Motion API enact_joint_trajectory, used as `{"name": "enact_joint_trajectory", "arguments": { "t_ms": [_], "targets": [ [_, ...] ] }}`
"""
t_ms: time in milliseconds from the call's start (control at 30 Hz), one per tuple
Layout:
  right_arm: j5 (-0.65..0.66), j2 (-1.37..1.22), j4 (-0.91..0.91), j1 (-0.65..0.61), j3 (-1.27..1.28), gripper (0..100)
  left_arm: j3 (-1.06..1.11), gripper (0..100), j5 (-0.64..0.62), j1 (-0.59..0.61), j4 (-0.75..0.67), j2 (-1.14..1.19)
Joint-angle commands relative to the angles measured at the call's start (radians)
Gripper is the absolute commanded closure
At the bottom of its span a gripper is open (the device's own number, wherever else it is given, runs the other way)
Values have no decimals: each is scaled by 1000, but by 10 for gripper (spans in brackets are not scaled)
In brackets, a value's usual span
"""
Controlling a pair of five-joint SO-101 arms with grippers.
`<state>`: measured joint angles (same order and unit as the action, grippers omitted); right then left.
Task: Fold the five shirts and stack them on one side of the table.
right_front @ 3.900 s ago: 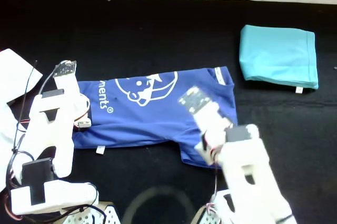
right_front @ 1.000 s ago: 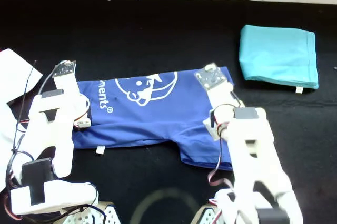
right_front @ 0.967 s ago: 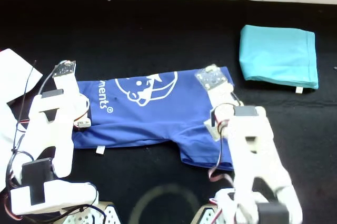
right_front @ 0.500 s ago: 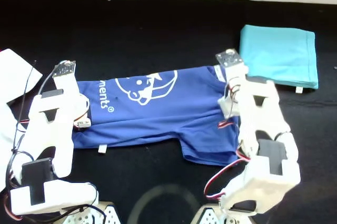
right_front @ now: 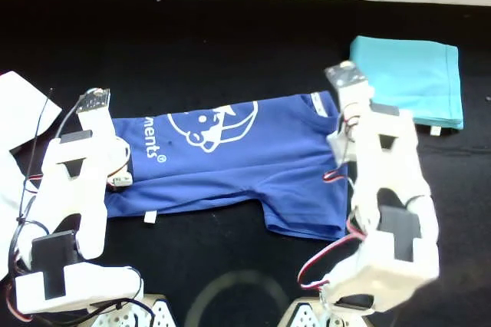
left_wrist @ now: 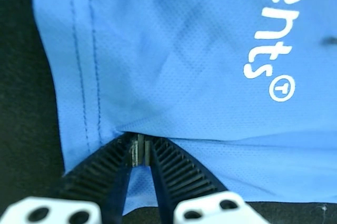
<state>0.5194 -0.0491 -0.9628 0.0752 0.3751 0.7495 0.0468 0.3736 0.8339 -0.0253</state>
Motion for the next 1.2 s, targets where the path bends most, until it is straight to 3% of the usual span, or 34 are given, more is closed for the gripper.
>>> {"name": "enact_joint_trajectory", "arguments": {
  "t_ms": [0,233,433,600,800,1167],
  "targets": [
    [15,220,-31,1,82,979,-1,991,-8,22,-34,8],
    [77,576,-107,-128,414,971,-1,991,-6,22,-34,8],
    [121,797,-193,-277,636,818,-1,991,-6,22,-34,8],
    [199,863,-205,-372,792,800,-1,991,-6,22,-34,8],
    [218,863,-42,-383,903,797,-1,991,-6,22,-34,8],
    [219,860,41,-384,975,796,-1,991,-6,22,-34,8]
  ]
}}
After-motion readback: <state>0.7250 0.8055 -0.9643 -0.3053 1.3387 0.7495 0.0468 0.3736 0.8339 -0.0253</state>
